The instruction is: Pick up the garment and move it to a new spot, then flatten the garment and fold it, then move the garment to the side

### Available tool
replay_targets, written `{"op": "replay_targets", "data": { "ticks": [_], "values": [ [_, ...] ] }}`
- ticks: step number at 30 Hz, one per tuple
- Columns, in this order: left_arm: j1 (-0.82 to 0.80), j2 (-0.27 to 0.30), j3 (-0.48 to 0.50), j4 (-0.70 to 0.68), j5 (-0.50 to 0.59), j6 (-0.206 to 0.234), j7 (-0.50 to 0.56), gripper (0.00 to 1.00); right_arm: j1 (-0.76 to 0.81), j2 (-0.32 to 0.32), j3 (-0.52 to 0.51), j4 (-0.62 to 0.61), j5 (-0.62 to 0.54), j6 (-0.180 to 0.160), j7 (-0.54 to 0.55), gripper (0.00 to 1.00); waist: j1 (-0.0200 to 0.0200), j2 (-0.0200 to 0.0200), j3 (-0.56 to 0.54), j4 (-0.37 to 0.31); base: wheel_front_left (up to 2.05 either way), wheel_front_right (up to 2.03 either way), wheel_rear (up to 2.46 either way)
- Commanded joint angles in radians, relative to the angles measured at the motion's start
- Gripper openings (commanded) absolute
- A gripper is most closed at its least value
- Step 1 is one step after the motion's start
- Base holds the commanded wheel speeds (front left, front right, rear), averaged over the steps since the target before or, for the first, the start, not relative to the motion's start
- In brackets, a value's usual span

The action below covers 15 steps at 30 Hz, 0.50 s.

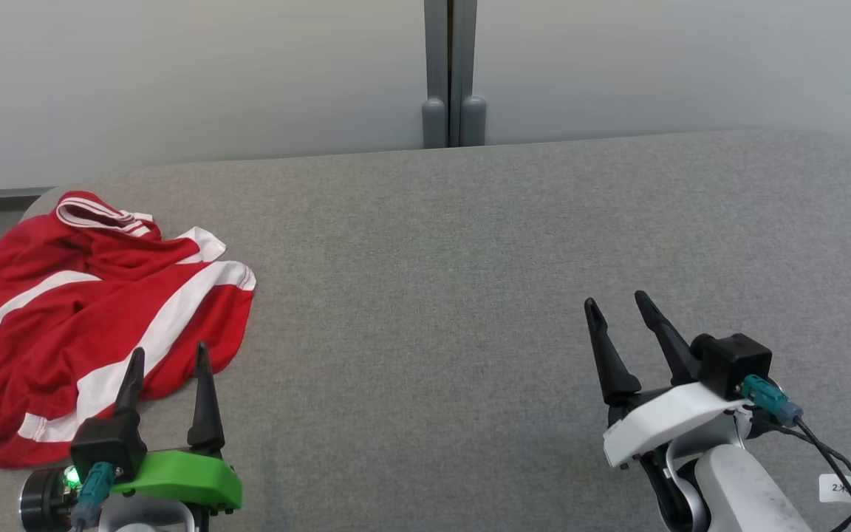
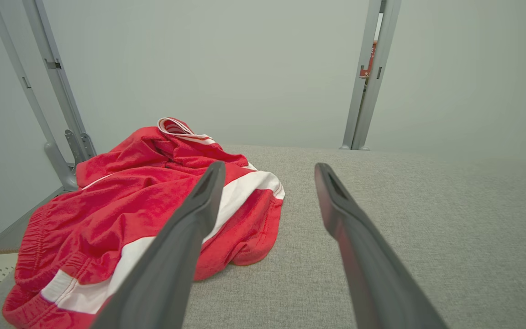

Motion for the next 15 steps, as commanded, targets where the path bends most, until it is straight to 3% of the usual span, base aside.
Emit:
{"op": "replay_targets", "data": {
  "ticks": [1, 15],
  "values": [
    [0.010, 0.007, 0.000, 0.001, 0.028, 0.004, -0.009, 1.00, -0.016, -0.004, 0.005, 0.004, -0.023, 0.000, -0.009, 1.00, 0.0000, 0.0000, 0.000, 0.001, 0.00, 0.00, 0.00],
    [0.001, 0.005, -0.003, 0.014, 0.126, 0.008, -0.033, 1.00, -0.024, -0.004, 0.023, 0.015, -0.111, 0.000, -0.034, 1.00, 0.0000, 0.0000, 0.000, 0.010, 0.00, 0.00, 0.00]
  ]
}}
